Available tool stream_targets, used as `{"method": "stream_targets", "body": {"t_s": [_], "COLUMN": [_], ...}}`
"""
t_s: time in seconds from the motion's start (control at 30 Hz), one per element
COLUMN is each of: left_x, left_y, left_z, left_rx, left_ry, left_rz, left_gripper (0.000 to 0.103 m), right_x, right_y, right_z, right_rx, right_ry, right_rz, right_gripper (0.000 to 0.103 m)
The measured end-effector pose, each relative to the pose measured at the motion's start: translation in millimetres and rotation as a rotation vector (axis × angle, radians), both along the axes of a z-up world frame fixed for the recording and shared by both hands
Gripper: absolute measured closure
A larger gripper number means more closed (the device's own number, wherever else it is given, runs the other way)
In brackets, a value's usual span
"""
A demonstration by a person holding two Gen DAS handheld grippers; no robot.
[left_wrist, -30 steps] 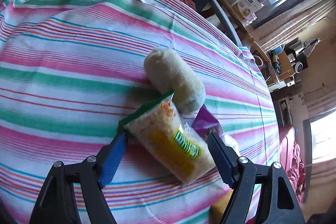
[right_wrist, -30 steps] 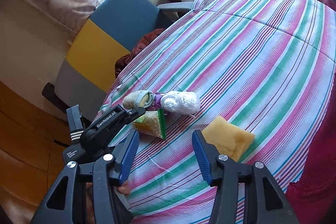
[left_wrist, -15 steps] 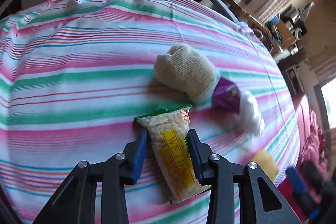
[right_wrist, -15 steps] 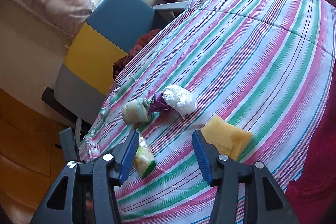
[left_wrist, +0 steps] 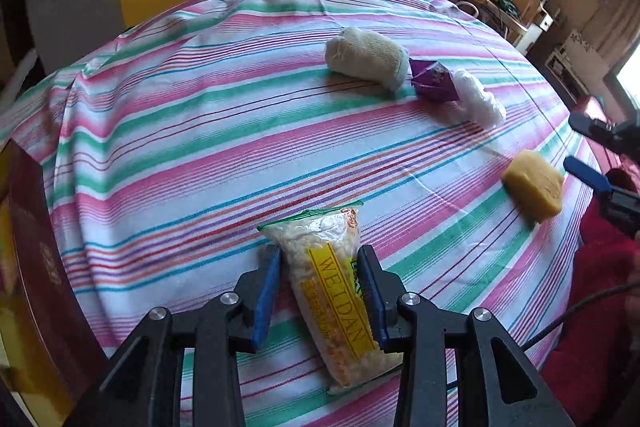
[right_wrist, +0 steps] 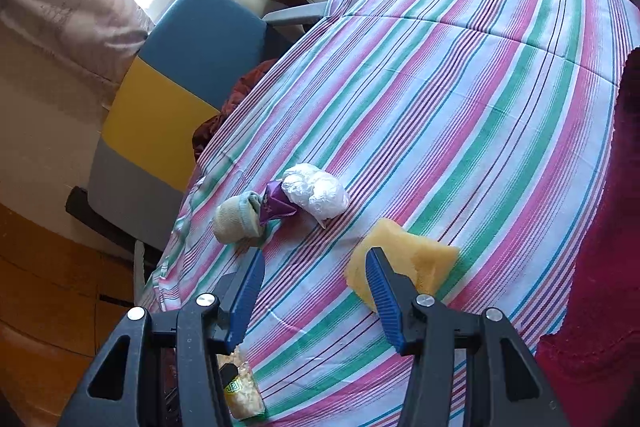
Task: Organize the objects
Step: 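Grasp the second WEIDAN cracker packet with the left gripper while the right gripper approaches the yellow sponge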
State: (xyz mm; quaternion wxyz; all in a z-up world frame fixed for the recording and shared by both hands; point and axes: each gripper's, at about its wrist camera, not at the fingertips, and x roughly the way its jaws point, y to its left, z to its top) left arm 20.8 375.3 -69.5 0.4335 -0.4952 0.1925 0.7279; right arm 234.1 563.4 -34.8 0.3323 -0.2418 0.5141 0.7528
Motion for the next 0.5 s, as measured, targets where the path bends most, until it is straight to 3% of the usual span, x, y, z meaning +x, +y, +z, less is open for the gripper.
{"method": "stream_targets", "body": {"t_s": [0.1, 0.3, 0.4, 0.5], "left_x": [-6, 2, 8, 11], "left_y": [0, -1, 1, 0], "left_z": [-7, -6, -7, -9], "left_rx": [0.014, 0.016, 0.003, 0.001], "left_ry": [-0.05, -0.033, 0.003, 0.019], "left_rz": [0.048, 0.042, 0.019, 0.001], "left_gripper": [0.059, 0.056, 0.056, 0.056], "right_x": [0, -5, -17, -34], "right_y": [0, 1, 7, 13], "right_z": [1, -2, -6, -1], "right_rx": [0.02, 0.012, -0.024, 0.028], "right_ry": [-0.041, -0.104, -0.181, -0.323], "right_rz": [-0.016, -0.013, 0.045, 0.16], "right_gripper": [0.049, 0.045, 0.044, 0.04]}}
